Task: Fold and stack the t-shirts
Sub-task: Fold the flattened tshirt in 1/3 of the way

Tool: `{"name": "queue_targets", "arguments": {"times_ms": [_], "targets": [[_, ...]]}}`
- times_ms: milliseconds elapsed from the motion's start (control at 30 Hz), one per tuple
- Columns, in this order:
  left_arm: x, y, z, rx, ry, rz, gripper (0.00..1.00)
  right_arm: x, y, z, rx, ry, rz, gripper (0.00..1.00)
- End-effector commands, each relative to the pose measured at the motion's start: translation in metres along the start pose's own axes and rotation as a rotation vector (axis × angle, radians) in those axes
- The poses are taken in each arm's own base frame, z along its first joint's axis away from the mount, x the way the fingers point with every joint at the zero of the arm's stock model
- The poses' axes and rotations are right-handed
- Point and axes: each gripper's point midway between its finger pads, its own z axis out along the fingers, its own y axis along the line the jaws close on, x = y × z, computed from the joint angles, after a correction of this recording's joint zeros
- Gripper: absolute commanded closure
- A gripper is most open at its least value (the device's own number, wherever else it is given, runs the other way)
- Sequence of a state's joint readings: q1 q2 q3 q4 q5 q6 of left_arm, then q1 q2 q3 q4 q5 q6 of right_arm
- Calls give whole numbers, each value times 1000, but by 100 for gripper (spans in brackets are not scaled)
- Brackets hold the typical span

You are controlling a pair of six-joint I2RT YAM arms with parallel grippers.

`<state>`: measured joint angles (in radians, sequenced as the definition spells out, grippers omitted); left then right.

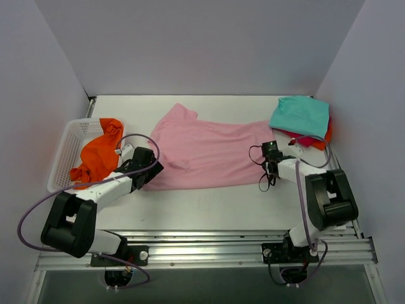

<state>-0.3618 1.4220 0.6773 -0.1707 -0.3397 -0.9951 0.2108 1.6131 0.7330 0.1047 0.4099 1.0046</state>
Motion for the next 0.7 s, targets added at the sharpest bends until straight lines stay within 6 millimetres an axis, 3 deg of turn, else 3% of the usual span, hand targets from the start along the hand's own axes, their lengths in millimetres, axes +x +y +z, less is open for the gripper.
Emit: {"name": "queue_targets", "arguments": {"times_ms": [0, 67, 167, 200, 233, 300, 367, 400, 433, 467, 500, 533, 567, 600, 633, 667], "targets": [[-13, 0, -26, -14, -44, 19, 7, -1, -36, -30, 97, -7, 5, 100], [-38, -24, -49, 61, -104, 2, 6, -21, -21, -50, 72, -68, 7, 100], [-70, -45, -83, 133, -173, -1, 6, -70, 11, -97, 2, -175, 54, 93], [-88, -62, -99, 189, -216, 3, 5, -88, 20, -114, -36, -210, 80, 91], [-101, -72, -112, 236, -250, 4, 3, -99, 27, -127, -61, -233, 61, 79], [-137, -107, -136, 365, -372, 29, 5, -137, 65, -159, -214, -308, 101, 57], [-158, -128, -136, 428, -442, 76, 6, -151, 87, -173, -309, -351, 3, 43], [-187, -154, -150, 508, -539, 100, 6, -156, 108, -177, -390, -366, -3, 34], [-188, -164, -123, 495, -518, 145, 6, -153, 116, -175, -413, -361, -48, 33], [-196, -177, -114, 560, -488, 185, 6, -155, 122, -171, -428, -371, -100, 33], [-200, -191, -100, 597, -464, 238, 6, -144, 137, -163, -476, -313, -152, 33], [-210, -219, -72, 637, -418, 279, 6, -138, 145, -158, -508, -285, -188, 34], [-210, -235, -58, 694, -364, 324, 6, -132, 152, -155, -545, -266, -212, 34], [-202, -247, -42, 768, -276, 405, 6, -120, 157, -146, -589, -243, -228, 33], [-211, -271, -13, 797, -259, 434, 6, -116, 158, -141, -601, -235, -226, 33], [-213, -279, 1, 807, -244, 454, 6, -113, 159, -139, -614, -234, -224, 33]]}}
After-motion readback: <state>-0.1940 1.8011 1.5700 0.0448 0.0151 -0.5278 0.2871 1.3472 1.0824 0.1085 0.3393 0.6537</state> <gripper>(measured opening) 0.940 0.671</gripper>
